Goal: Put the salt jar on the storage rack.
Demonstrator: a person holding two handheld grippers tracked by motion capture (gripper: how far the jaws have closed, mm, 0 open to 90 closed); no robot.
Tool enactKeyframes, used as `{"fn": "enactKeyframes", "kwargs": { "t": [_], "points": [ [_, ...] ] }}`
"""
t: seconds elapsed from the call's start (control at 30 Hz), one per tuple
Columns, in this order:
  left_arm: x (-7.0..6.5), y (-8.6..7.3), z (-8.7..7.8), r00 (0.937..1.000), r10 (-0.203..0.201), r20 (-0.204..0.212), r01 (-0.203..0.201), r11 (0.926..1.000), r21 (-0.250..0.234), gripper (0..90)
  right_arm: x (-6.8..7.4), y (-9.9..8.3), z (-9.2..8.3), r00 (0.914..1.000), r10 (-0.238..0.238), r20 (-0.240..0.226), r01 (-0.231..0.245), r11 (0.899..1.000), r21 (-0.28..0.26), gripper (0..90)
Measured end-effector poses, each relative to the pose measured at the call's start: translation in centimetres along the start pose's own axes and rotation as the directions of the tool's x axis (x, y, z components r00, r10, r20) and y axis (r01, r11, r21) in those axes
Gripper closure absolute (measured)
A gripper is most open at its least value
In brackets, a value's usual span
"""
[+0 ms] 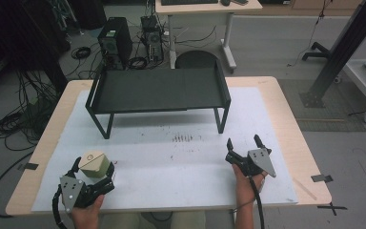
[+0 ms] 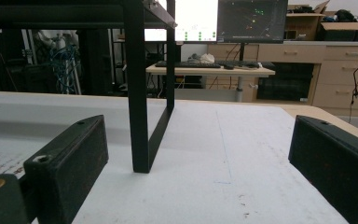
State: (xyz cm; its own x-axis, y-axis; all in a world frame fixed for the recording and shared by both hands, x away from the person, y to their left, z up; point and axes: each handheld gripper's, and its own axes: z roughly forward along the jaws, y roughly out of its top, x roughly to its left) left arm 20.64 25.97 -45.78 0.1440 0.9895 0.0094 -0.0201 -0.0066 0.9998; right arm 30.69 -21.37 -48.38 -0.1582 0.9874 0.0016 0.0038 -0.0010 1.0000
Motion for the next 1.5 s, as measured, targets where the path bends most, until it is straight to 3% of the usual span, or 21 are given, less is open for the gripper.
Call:
{"fn": "enactKeyframes", "kwargs": {
  "t": [1.5],
  "points": [
    [0.14,-0.69,0.02,0.9998,-0.017,-0.006,0.017,0.9999,0.003,0.2,0.02,0.00,0.00,1.0000,-0.004,0.001,0.004,1.000,0.001,4.9]
  ]
}}
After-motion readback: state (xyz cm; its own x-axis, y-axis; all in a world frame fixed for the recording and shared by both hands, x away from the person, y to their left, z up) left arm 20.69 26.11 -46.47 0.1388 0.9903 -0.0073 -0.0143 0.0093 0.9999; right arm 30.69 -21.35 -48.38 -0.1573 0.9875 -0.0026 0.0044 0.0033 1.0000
